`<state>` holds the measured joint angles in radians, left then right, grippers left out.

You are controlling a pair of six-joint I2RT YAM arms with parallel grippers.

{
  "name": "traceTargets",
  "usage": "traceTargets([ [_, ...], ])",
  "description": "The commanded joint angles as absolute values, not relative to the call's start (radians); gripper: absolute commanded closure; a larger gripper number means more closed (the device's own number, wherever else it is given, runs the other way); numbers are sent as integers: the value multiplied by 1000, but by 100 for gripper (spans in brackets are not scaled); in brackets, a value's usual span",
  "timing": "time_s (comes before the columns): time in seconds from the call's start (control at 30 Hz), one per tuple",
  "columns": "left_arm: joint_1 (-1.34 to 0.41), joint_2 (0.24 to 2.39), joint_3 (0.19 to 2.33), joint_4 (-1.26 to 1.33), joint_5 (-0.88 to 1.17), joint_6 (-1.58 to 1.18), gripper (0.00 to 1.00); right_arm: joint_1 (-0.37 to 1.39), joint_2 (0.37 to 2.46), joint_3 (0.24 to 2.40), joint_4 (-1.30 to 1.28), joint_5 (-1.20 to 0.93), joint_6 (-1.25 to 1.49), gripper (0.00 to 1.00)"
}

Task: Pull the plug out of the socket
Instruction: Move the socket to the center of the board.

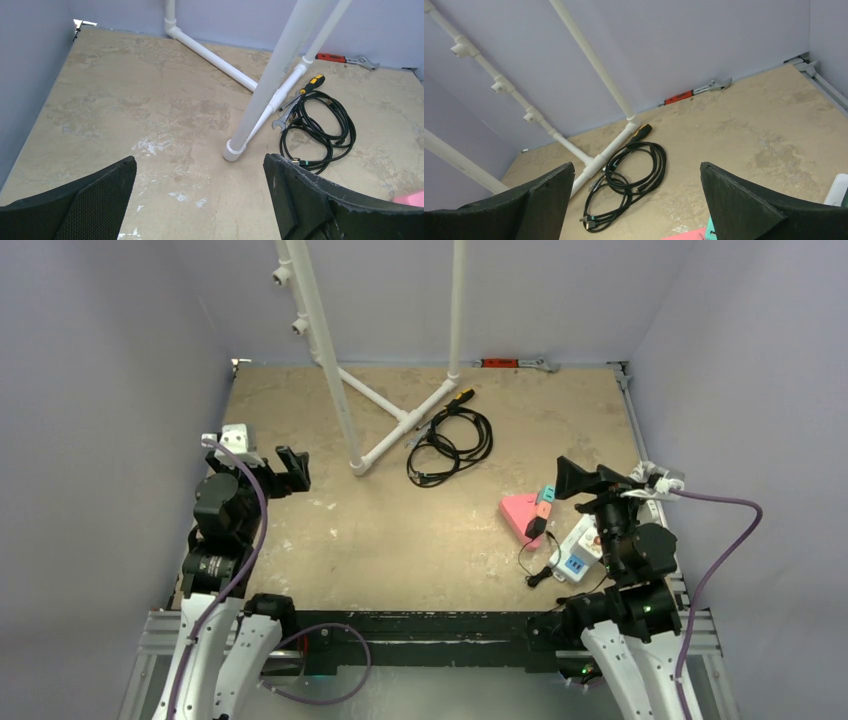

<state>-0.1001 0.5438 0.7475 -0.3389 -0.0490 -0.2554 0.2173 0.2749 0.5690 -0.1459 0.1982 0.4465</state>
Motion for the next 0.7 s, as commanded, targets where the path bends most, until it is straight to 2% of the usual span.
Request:
traceTargets([
  [0.0,-94,563,754,-332,-48,-286,1,215,304,625,-157,173,460,1],
  [0.17,-94,558,753,-335,-44,-289,1,215,353,650,-204,177,496,1],
  [0.4,-94,556,736,-366,-109,-278,1,215,397,642,-256,78,565,1],
  [0.6,-94,589,727,-348,35,-275,1,216,599,631,-314,-20,597,20],
  [0.67,-95,588,723,-346,50,-275,1,218,636,611,-318,14,611,23],
])
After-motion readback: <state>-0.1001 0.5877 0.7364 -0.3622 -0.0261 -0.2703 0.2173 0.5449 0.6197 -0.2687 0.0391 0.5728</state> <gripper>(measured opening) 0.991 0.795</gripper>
